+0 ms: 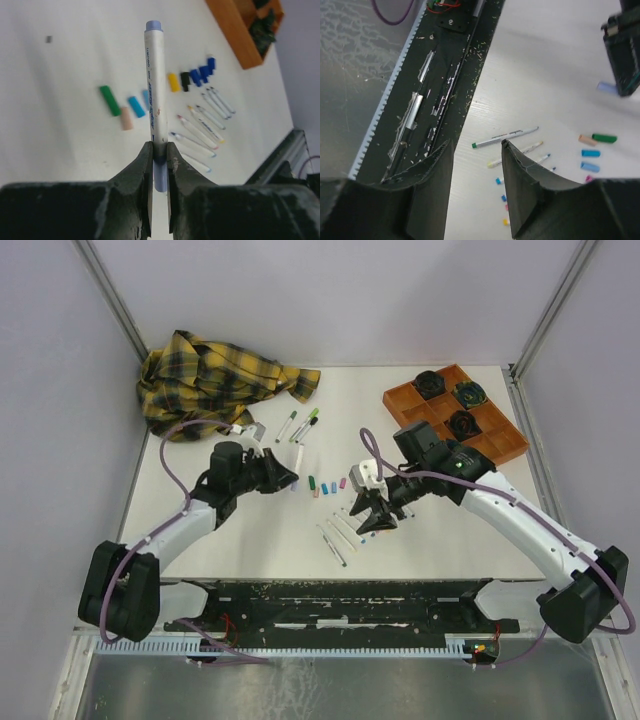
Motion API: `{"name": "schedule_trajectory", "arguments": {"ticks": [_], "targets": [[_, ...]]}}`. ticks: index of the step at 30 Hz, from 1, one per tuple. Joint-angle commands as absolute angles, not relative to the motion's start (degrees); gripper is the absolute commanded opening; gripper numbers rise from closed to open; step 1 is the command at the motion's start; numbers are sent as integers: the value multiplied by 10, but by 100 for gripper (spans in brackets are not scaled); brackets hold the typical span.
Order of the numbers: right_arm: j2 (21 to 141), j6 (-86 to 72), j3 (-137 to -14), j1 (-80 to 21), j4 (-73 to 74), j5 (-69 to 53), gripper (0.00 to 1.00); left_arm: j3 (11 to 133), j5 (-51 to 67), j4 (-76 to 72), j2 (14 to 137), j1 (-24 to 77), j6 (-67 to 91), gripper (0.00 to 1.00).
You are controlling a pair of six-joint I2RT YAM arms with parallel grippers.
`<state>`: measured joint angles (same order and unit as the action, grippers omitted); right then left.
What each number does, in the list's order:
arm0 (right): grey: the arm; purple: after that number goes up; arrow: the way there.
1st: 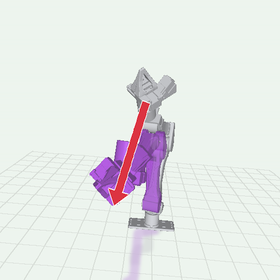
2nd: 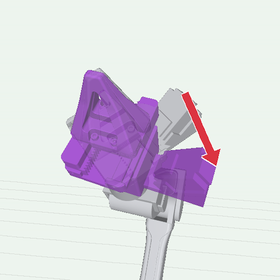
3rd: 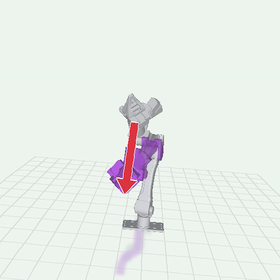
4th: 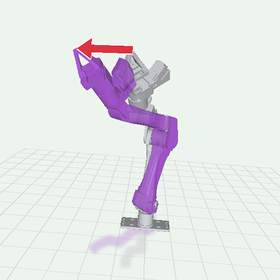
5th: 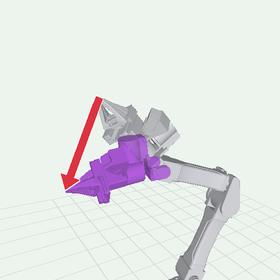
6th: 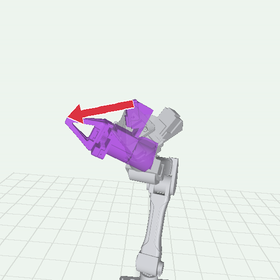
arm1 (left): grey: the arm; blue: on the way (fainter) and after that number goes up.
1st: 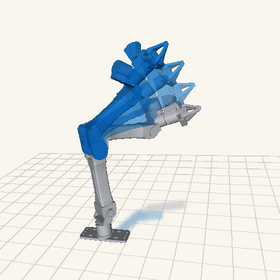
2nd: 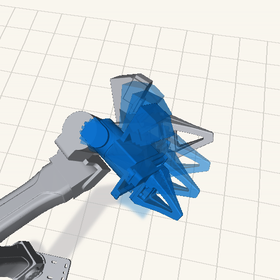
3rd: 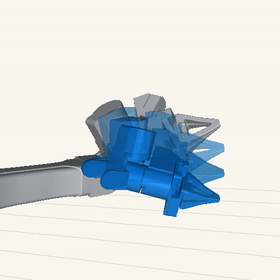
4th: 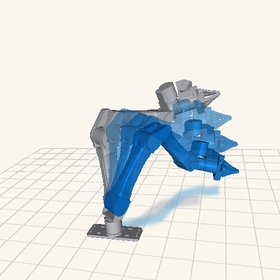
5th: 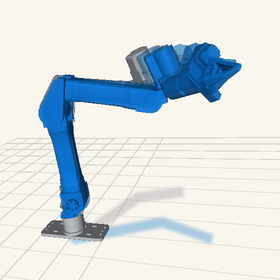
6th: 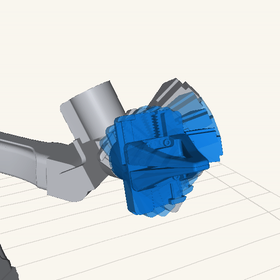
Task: Open the pen caps
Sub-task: Pick up the pen from the center of the board.
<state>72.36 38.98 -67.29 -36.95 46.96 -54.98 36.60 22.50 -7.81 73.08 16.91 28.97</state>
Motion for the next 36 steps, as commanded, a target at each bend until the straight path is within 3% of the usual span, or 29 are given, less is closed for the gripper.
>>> {"name": "schedule_trajectory", "arguments": {"ticks": [1, 9, 25, 36], "targets": [[738, 786, -746, -371, 662, -626, 52, 347, 326, -169, 691, 228, 345, 3], [681, 800, -685, -414, 522, -342, 53, 339, 379, -215, 714, 338, 378, 3], [695, 842, -593, -475, 415, -206, 55, 365, 409, -210, 749, 426, 366, 3], [711, 874, -574, -496, 431, -173, 46, 372, 415, -203, 741, 438, 360, 3]]}}
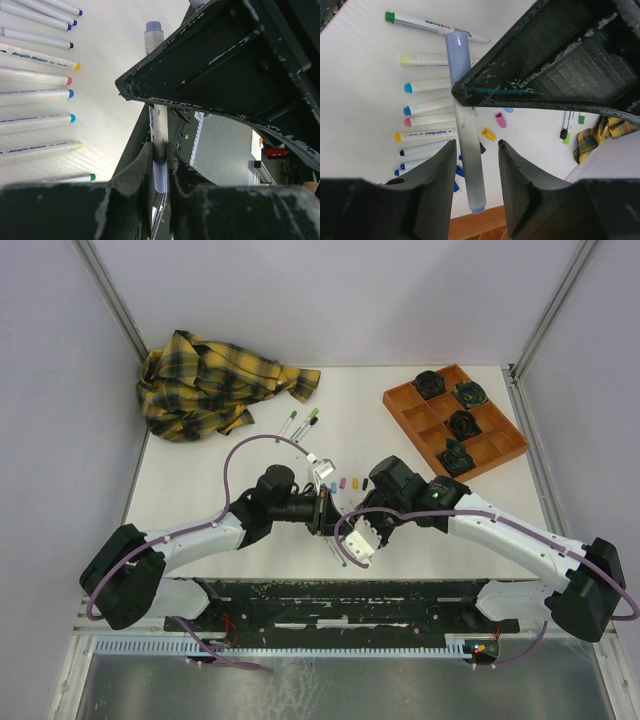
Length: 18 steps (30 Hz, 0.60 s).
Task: Open the pen caps
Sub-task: Pick up the pen from the center of the board.
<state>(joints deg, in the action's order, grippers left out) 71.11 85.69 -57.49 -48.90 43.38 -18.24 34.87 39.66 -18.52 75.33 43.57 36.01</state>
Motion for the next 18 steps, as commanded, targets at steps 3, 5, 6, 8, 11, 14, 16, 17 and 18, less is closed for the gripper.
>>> {"name": "schedule_trajectory", "arguments": {"ticks": [3, 5, 6, 8, 11, 14, 16, 17, 18], "targets": [[710, 873, -572, -497, 429, -172, 38, 370, 417, -203, 741, 438, 356, 3], [708, 871, -573, -498, 429, -171, 32, 368, 416, -203, 741, 438, 356, 3], [706, 869, -573, -498, 430, -171, 30, 367, 414, -203, 740, 438, 357, 3], [704, 868, -572, -498, 430, -173, 25, 366, 409, -203, 735, 438, 358, 3], [699, 868, -568, -498, 430, -177, 9, 363, 400, -203, 720, 438, 363, 10], [690, 867, -562, -498, 429, -181, 0, 356, 376, -205, 696, 438, 367, 29], [684, 865, -559, -498, 431, -184, 0, 349, 352, -204, 677, 438, 371, 42], [681, 862, -560, -498, 433, -187, 0, 347, 339, -205, 667, 438, 373, 46], [679, 858, -562, -498, 436, -190, 0, 345, 327, -205, 657, 438, 373, 49]]}}
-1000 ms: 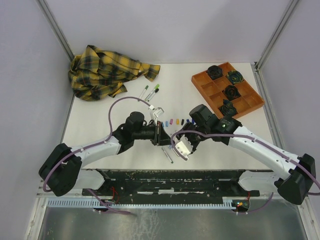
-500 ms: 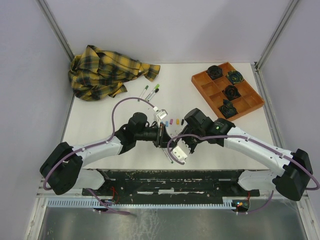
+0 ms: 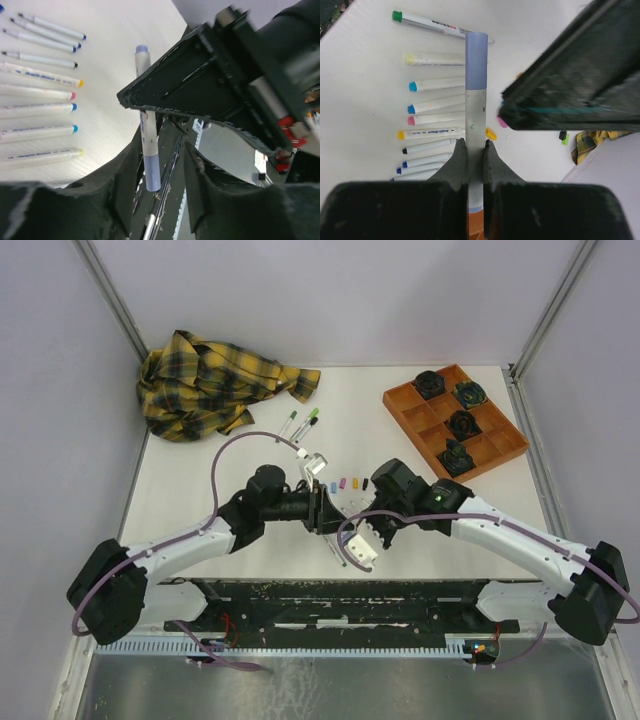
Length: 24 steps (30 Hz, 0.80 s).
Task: Open the pen caps
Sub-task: Pick up the pen from the center of the board.
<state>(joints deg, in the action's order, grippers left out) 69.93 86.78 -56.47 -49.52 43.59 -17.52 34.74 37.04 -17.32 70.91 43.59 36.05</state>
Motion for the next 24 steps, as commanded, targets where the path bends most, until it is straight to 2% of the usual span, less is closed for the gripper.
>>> {"name": "schedule_trajectory", "arguments": {"ticks": [1, 10, 12, 15, 17, 24], "targets": [[677, 854, -564, -496, 439, -195, 0, 342, 315, -207, 646, 438, 373, 50], [667, 801, -605, -454, 487, -300, 0, 270, 186, -298, 514, 438, 392, 53], [664, 772, -617, -444, 495, -321, 0, 234, 159, -349, 485, 438, 409, 60], [655, 747, -627, -432, 507, -342, 0, 180, 112, -421, 447, 438, 443, 80], [648, 723, -627, -428, 505, -352, 0, 152, 86, -461, 427, 438, 456, 89], [633, 505, -636, -418, 464, -381, 0, 148, 76, -506, 433, 438, 484, 92]]}}
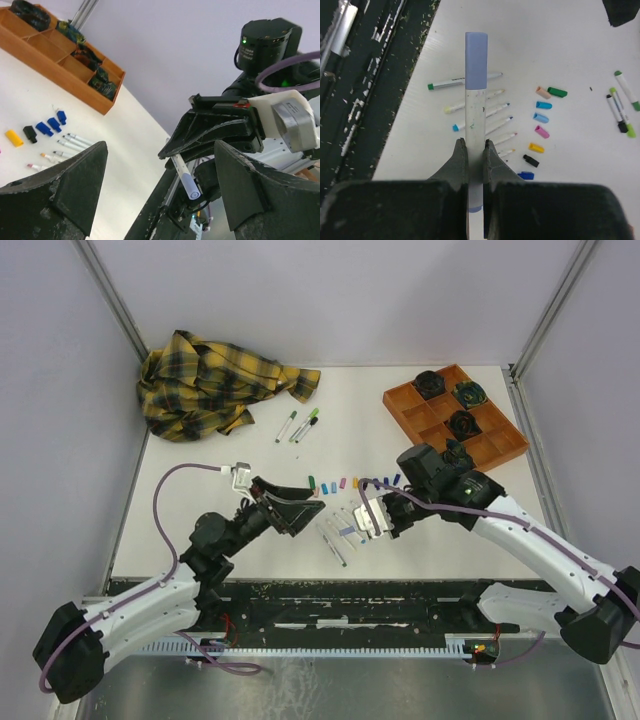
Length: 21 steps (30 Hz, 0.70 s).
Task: Open the pen caps
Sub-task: Pick up the pen from the center of the board.
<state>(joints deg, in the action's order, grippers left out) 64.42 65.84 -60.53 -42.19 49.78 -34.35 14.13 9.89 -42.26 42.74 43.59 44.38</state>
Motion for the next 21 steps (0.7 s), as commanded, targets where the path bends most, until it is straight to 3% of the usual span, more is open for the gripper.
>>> {"name": "schedule_trajectory", "arguments": {"ticks": [1, 7, 21], "targets": [[635, 466, -641, -417, 459, -383, 0, 148, 76, -518, 437, 438, 491, 91], [666, 272, -667, -387, 445, -445, 0, 137, 47, -571, 453, 439, 511, 88], [703, -106, -574, -341, 174, -496, 0, 112, -124, -675, 512, 486, 496, 80]]}}
